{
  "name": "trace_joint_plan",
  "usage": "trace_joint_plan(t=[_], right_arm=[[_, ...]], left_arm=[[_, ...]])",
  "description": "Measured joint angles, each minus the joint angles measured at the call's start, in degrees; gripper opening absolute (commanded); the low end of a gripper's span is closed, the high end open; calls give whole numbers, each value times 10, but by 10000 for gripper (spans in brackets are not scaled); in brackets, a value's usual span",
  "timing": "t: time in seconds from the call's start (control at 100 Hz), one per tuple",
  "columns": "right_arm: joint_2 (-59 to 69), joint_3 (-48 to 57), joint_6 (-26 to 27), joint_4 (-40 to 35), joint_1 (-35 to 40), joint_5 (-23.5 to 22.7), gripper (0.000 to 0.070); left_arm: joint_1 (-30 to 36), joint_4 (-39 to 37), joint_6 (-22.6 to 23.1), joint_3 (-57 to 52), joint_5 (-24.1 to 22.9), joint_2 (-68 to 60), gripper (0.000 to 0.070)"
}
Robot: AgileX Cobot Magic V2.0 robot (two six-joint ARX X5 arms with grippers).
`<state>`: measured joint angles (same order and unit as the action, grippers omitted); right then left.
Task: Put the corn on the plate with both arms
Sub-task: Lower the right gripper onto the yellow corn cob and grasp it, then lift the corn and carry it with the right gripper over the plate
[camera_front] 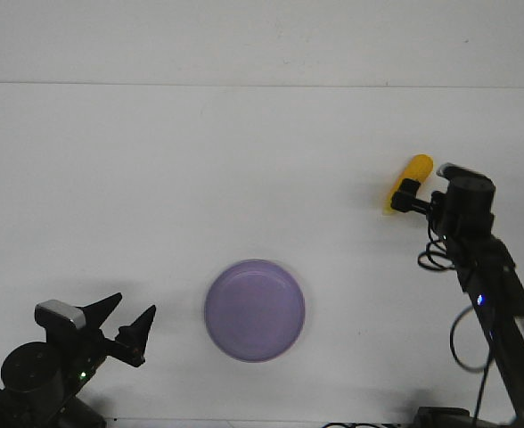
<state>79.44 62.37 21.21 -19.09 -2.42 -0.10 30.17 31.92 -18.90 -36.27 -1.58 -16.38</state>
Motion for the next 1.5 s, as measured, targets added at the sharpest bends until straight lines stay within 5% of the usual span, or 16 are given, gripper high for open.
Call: trace_joint_plan(t=[0.32, 0.78, 0.82, 0.93, 0.98, 1.27, 1.5], right_arm=[[303, 250, 37, -111, 0, 24, 615], [366, 267, 64, -80, -9, 62, 518], [368, 267, 66, -80, -10, 61, 473], [371, 267, 71, -80, -13, 62, 215], [371, 267, 71, -78, -14, 65, 165], [360, 267, 70, -101, -14, 53, 166], [227, 267, 6, -169, -2, 32, 165]], left_arm=[[0, 3, 1, 0, 0, 0, 500], [0, 5, 1, 0, 0, 0, 499], [0, 5, 1, 0, 0, 0, 499], [0, 5, 1, 0, 0, 0, 498], [0, 5, 1, 0, 0, 0, 498], [0, 5, 1, 0, -1, 0, 498], [0, 5, 1, 0, -1, 0, 499]])
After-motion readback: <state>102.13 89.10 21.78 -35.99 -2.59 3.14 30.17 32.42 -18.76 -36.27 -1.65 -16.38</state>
